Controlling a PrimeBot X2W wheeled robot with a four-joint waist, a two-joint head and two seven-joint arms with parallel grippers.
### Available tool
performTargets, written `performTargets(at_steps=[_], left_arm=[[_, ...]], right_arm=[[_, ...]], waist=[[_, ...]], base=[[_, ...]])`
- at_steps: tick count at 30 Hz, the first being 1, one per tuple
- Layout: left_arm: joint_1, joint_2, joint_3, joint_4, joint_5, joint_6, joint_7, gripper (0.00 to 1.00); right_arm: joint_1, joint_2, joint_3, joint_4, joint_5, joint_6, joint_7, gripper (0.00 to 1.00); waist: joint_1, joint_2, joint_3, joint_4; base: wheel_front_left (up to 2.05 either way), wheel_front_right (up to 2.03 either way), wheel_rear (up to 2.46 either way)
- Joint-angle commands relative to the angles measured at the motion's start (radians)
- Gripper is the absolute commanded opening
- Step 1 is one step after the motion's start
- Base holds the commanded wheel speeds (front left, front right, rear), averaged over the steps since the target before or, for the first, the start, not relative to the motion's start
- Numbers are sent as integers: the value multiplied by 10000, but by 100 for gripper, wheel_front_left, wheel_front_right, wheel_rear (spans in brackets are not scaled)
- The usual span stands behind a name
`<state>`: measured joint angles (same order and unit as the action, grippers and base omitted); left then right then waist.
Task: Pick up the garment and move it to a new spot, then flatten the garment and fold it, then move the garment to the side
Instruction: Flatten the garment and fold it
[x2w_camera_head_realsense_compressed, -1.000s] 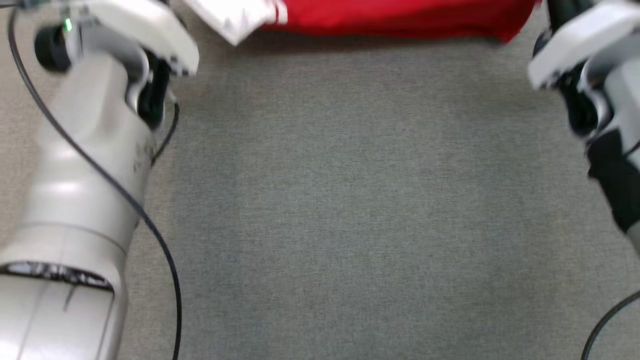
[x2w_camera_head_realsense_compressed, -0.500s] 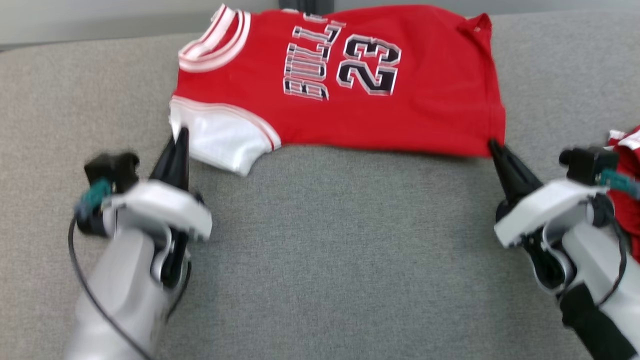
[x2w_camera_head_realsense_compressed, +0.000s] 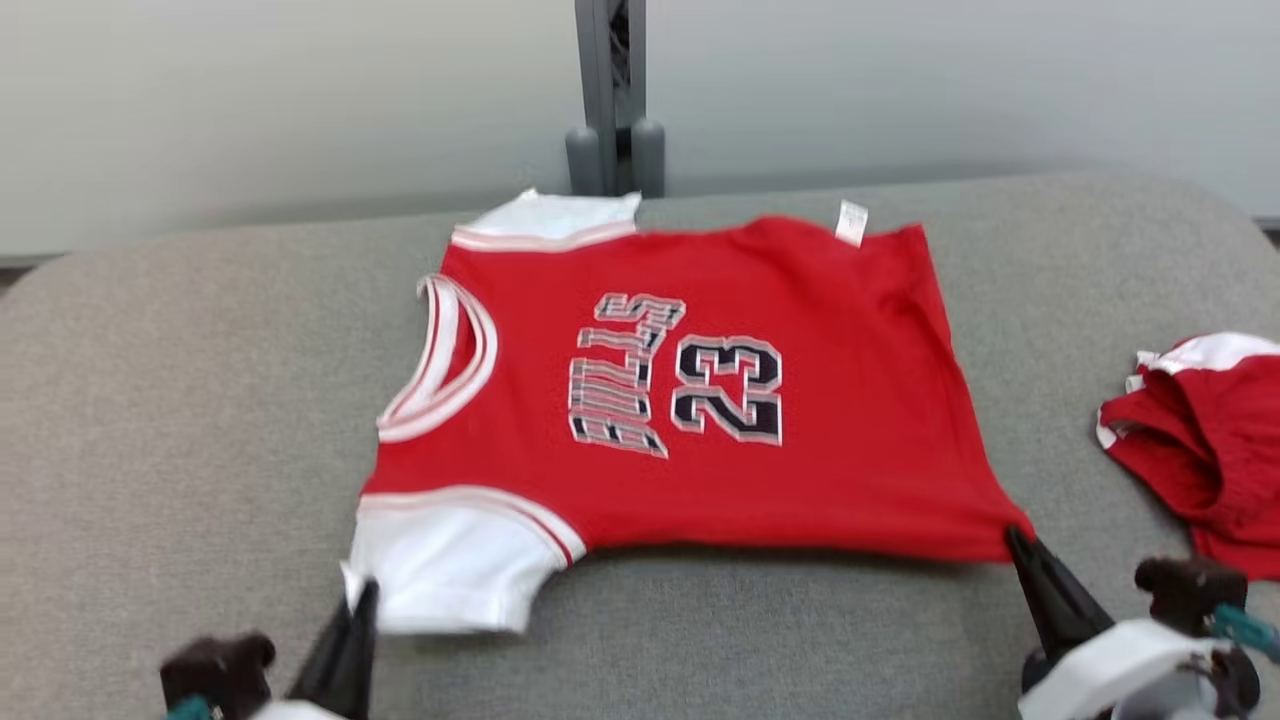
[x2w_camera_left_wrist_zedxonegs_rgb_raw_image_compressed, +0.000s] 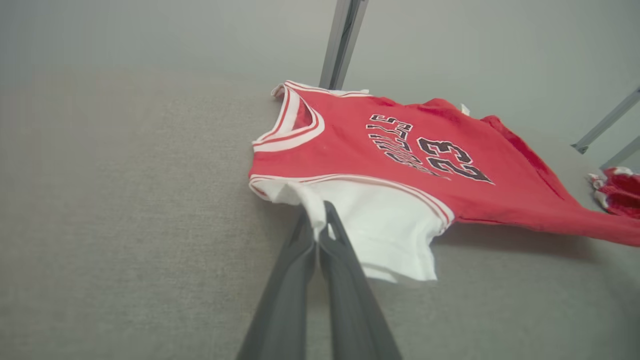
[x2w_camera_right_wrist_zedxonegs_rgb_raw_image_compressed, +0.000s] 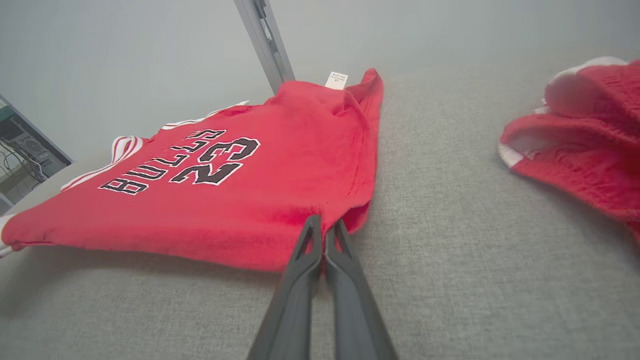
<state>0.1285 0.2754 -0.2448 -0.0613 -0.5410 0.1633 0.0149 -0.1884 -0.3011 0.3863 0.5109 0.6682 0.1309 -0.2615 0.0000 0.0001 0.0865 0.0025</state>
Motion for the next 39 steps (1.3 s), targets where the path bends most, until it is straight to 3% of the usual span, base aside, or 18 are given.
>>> performTargets(at_steps=[1,7,17,31,39], left_arm=[[798,90,-95,-868,-35,360,447,0],[2608,184,-430,-2794,-113,1116,1505,0],[3039,318,-492,-3541,-116,1438,1985,0],[603,399,-169,-2670,-293,727,1820,0],[-1629,80,-124,-1041,-533,184,1652,0]], right_arm=[[542,23,-246,-122,-268,-3,-57,0],[1915,249,-941,-562,-813,-3,-59,0],[2976,695,-2005,-1520,-1704,-2,498,0],[2165,1241,-2908,-3557,-2115,-2,2490,0],[486,936,-2844,-2909,-2234,-2,3101,0]], waist=[[0,-1,-511,161],[0,-1,-934,373],[0,-1,-1033,342],[0,-1,-271,-145],[0,-1,664,-286]], base=[[0,0,0],[0,0,0],[0,0,0],[0,0,0],[0,0,0]])
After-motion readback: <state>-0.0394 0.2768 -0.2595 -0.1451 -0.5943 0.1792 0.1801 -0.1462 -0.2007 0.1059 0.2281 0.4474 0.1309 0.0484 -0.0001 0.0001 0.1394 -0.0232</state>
